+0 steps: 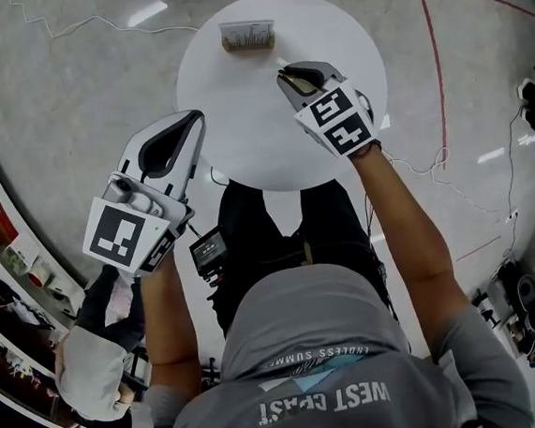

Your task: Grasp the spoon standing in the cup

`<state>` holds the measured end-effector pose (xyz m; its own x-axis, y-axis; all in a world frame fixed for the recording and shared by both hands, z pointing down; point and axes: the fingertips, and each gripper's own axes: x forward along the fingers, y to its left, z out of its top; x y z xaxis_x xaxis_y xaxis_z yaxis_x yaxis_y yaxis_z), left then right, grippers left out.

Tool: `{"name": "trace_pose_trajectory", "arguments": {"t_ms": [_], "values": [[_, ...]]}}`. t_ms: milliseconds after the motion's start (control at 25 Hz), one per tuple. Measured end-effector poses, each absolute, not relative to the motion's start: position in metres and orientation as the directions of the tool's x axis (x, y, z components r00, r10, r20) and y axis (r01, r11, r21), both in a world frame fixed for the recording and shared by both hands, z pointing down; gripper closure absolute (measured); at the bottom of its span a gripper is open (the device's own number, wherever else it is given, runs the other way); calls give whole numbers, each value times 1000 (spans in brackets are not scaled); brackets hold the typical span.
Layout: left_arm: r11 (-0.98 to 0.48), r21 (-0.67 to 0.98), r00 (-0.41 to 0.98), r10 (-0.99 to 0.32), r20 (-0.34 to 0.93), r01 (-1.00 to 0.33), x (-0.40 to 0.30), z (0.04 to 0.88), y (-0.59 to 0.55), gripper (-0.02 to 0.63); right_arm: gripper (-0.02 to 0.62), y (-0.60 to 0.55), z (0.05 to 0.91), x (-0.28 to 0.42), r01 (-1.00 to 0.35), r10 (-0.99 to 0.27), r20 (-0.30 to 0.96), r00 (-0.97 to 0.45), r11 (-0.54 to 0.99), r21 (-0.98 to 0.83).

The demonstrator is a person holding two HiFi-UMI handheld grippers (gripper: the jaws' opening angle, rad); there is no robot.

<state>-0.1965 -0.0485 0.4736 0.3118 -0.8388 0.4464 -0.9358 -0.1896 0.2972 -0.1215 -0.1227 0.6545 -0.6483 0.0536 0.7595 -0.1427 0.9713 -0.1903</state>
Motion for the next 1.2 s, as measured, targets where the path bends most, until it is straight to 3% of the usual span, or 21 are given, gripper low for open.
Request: {"name": "trace_pose_trajectory", "arguments": {"t_ms": [680, 840, 1040, 1200], "values": [[-233, 278, 338, -836, 433, -932, -187, 460, -60, 604, 569, -163, 593, -98, -308, -114, 659, -744, 933, -187], [-246, 272, 346, -832, 434, -930, -184, 457, -65, 604, 569, -183, 577, -85, -390, -144, 598, -789, 869, -305], [-264, 261, 357, -828, 432, -928, -178, 453, -75, 604, 569, -220, 571, -60, -479, -196, 486, -851, 668, -569], [-274, 253, 362, -824, 435, -928, -172, 447, -78, 604, 569, -253, 577, -30, -528, -279, 452, -847, 543, -653]]}}
